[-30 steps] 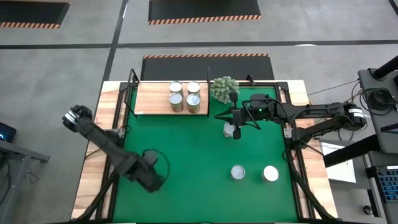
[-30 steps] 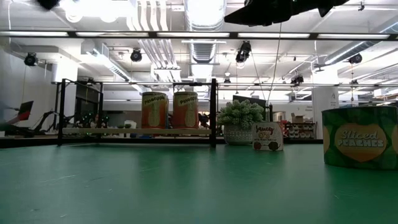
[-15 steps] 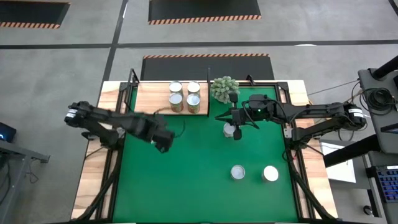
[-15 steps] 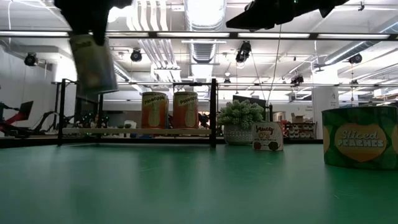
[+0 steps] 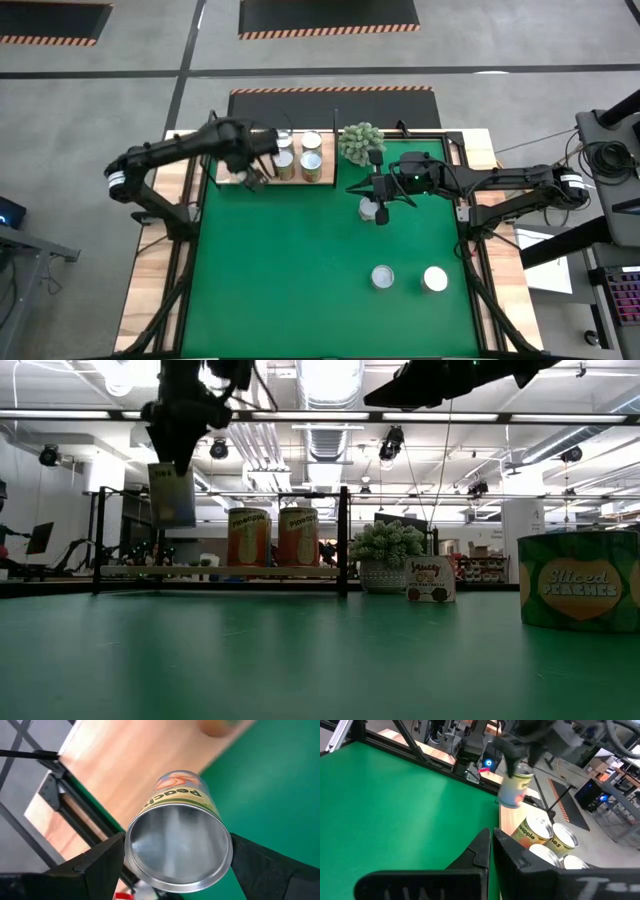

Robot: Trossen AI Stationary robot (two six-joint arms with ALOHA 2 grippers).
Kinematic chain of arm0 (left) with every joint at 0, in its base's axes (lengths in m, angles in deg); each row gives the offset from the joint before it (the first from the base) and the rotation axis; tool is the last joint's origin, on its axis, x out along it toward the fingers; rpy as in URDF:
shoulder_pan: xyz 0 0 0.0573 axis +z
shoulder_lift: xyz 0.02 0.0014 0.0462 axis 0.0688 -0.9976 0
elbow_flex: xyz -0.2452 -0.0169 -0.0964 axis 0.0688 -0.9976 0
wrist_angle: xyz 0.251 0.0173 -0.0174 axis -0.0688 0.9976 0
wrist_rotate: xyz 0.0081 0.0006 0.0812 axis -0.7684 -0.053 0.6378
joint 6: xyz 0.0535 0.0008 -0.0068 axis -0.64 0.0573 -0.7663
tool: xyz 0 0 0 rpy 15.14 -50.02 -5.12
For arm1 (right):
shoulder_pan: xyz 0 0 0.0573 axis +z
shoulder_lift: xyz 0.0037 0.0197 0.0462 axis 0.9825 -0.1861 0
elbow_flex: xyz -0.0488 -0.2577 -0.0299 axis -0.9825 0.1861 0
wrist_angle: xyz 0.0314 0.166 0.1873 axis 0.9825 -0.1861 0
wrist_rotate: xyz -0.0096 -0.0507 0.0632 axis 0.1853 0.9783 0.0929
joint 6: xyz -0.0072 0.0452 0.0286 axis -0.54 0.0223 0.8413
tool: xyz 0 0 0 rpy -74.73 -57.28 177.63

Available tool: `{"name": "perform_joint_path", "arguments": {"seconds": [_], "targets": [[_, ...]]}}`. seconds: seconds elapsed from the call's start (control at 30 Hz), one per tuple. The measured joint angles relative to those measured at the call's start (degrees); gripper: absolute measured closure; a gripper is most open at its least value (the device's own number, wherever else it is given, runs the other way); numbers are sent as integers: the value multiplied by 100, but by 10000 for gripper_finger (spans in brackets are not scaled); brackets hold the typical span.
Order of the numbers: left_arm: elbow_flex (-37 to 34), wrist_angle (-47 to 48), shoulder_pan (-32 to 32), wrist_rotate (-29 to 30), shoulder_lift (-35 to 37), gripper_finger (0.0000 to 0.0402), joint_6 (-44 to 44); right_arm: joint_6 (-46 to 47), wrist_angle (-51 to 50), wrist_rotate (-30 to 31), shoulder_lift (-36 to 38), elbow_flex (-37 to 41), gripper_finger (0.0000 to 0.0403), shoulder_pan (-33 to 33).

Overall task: Pick and place cans onto a shelf
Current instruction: Put the canned peaches on the shelf

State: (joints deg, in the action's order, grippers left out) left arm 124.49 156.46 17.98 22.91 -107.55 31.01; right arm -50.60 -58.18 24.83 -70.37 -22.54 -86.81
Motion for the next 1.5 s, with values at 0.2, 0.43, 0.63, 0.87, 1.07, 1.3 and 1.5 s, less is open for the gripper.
{"name": "perform_joint_path", "arguments": {"seconds": [0.2,0.43,0.63,0.87,1.07,1.3,1.5], "targets": [[-340,-430,1044,-186,0,93,-683,-13,-146,1,0,0,394,0],[-807,-630,1733,-313,-2,93,-888,-26,-148,3,2,0,394,0],[-1076,-719,1903,-313,-2,93,-974,-28,-146,5,2,0,394,0],[-1235,-914,1922,-302,0,81,-994,-26,-148,5,2,0,394,0],[-1229,-982,1922,-248,0,62,-1020,-11,-153,5,2,0,394,0],[-1209,-971,1915,-104,-1,59,-1022,-13,-168,5,2,0,394,0],[-966,-853,1915,-98,5,59,-1020,-17,-188,5,2,0,394,0]]}}
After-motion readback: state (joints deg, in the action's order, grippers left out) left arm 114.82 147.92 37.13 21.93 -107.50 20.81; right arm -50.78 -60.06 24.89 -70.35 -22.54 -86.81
